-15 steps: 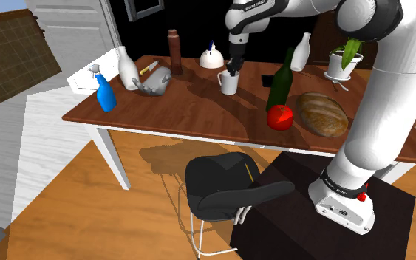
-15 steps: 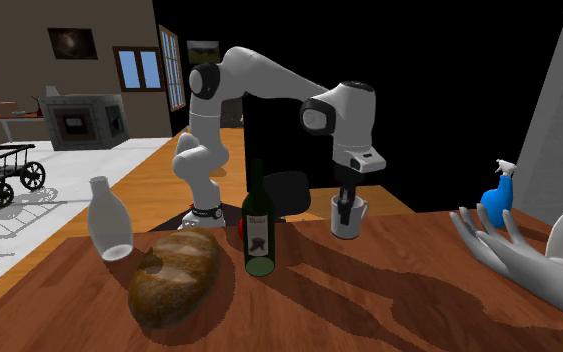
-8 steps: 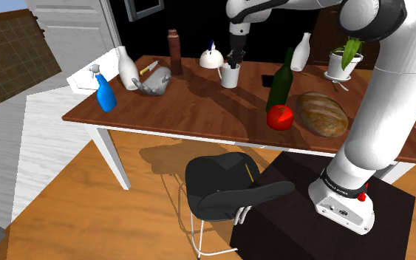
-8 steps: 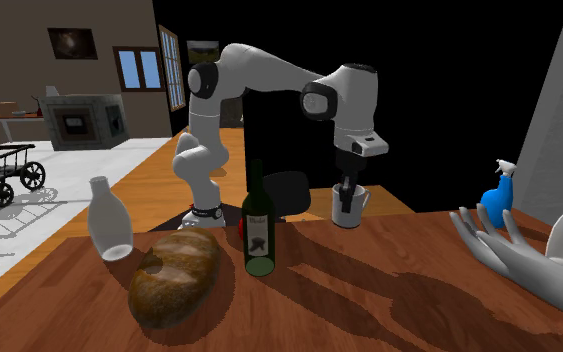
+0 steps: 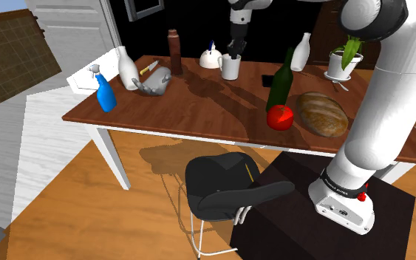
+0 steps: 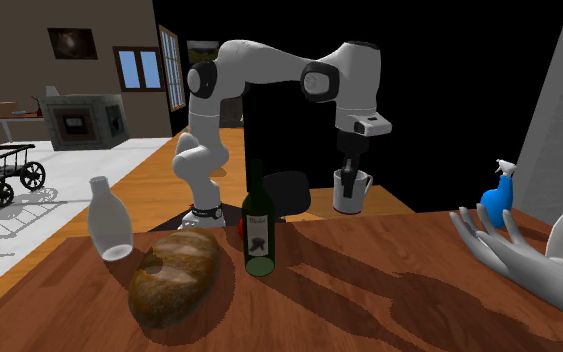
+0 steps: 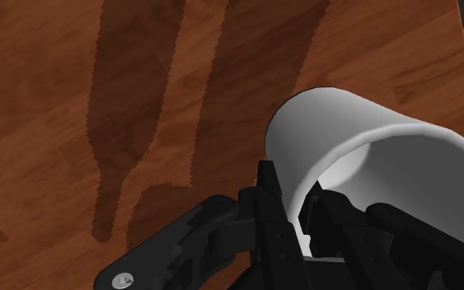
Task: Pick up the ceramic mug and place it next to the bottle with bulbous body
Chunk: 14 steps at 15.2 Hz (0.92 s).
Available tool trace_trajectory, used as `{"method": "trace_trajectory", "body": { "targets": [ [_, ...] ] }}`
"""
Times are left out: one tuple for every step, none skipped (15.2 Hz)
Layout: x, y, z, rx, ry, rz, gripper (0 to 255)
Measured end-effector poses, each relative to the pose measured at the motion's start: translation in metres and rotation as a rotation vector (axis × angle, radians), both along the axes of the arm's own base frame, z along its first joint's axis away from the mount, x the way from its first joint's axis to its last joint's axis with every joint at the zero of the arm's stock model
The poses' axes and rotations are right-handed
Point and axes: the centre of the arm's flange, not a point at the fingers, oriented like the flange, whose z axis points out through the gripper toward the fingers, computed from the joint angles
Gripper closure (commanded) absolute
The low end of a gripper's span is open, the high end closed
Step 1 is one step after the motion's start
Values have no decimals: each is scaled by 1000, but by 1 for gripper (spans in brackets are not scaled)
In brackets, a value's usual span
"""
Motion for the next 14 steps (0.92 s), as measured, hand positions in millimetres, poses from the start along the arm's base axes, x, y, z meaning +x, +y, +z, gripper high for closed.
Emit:
{"method": "trace_trajectory", "body": {
  "targets": [
    [0,-1,5,0,0,0,255],
    [-1,-1,10,0,0,0,255],
    [0,0,15,0,0,0,255],
    [-1,0,20,0,0,0,255],
    [-1,-1,26,0,0,0,255],
    [0,-1,31,0,0,0,255],
    [-1,0,36,0,0,0,255],
    [-1,0,42,0,0,0,255],
    [1,-1,46,0,0,0,255],
    [-1,-1,52,0,0,0,255],
    [-1,0,58,0,0,0,255],
    [-1,1,63,0,0,0,255],
    [-1,-1,67,0,0,0,255],
    [-1,-2,73,0,0,0,255]
  ]
}}
